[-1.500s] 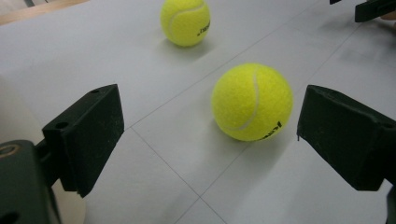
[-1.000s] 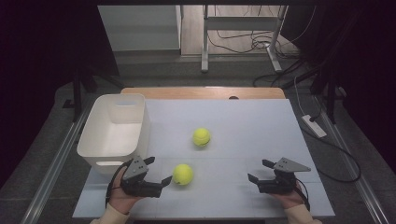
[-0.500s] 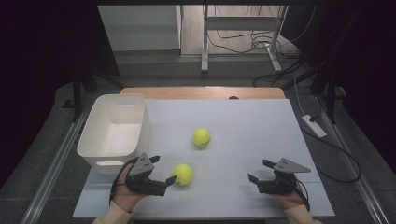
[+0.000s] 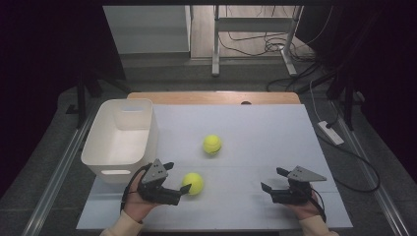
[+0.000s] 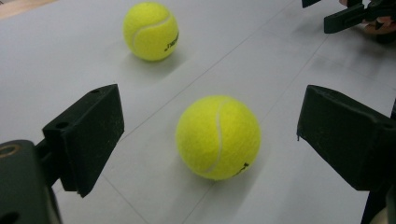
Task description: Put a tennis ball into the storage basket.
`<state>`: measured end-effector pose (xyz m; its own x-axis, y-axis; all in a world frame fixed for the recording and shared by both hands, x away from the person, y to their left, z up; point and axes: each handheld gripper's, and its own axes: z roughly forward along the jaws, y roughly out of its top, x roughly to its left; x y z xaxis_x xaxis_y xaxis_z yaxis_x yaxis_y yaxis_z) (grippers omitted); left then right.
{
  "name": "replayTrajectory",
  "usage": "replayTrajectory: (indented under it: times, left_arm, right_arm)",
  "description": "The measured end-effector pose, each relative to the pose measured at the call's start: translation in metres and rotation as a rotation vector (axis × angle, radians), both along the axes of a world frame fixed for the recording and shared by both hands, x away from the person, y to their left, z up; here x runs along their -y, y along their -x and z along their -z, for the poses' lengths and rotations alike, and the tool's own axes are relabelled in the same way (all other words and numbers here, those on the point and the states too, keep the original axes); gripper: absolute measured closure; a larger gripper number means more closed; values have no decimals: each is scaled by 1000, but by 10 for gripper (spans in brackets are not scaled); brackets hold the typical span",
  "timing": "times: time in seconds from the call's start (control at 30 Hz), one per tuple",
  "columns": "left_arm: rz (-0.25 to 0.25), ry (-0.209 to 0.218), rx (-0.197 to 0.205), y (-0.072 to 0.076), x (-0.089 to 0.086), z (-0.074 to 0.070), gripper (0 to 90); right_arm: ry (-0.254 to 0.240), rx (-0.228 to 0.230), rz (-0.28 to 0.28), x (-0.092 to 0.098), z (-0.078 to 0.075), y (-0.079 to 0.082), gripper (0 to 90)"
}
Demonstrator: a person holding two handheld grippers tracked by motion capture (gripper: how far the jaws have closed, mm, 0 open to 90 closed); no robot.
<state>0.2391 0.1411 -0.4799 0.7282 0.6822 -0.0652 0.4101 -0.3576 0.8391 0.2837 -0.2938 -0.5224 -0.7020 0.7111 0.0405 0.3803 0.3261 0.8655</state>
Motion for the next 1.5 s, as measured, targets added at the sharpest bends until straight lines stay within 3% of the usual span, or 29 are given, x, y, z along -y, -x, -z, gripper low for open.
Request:
replayTrajectory:
  times: [0.27, 0.63, 0.93, 1.13, 1.5]
  left_arm:
    - [-1, -14, -6, -9, 12, -4, 72]
    - [20, -42, -56, -21, 24, 0, 53]
    - [46, -114, -121, -36, 39, 12, 42]
    - [45, -131, -163, -39, 40, 22, 38]
    - [52, -171, -189, -39, 43, 32, 38]
  right_arm:
    - [3, 1, -2, -1, 0, -1, 139]
    - [8, 0, -5, -2, 1, -1, 139]
    - [12, -1, -4, -2, 1, -1, 138]
    - [14, -2, -4, -2, 1, -1, 138]
    - [14, -3, -3, -2, 1, -1, 138]
